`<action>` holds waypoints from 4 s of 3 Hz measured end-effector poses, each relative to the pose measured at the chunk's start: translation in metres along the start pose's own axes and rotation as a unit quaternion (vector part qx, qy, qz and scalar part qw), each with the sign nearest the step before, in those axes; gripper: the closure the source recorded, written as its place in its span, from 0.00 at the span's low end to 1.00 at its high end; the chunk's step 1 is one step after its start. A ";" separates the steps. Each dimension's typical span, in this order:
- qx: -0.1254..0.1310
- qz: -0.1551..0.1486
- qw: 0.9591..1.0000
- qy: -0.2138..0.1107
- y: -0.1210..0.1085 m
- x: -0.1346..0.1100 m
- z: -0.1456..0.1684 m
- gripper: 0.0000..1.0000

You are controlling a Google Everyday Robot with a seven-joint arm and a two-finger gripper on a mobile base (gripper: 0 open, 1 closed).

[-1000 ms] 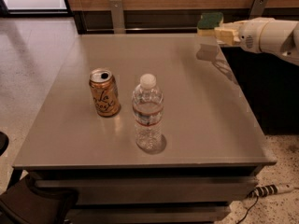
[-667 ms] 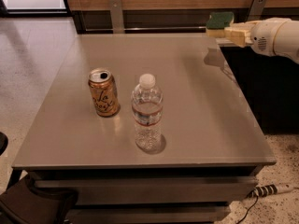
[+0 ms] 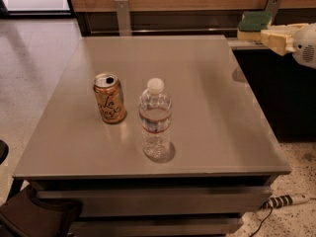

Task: Move sponge near water bottle

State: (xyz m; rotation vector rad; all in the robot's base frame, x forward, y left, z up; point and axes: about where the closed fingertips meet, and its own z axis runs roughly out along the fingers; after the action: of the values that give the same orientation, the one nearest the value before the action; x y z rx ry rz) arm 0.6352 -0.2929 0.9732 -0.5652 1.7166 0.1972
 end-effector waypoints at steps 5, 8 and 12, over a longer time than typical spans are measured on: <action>-0.018 -0.011 1.000 0.007 0.059 -0.010 -0.119 1.00; -0.071 0.003 0.997 0.015 0.147 0.029 -0.153 1.00; -0.150 0.035 0.988 0.023 0.224 0.071 -0.146 0.85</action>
Offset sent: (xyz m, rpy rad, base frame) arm -0.0292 0.0079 0.0110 -0.0151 0.0270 0.0503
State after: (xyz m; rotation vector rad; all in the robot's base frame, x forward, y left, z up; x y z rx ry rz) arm 0.3937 -0.1797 0.9000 -0.7355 1.7640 0.5024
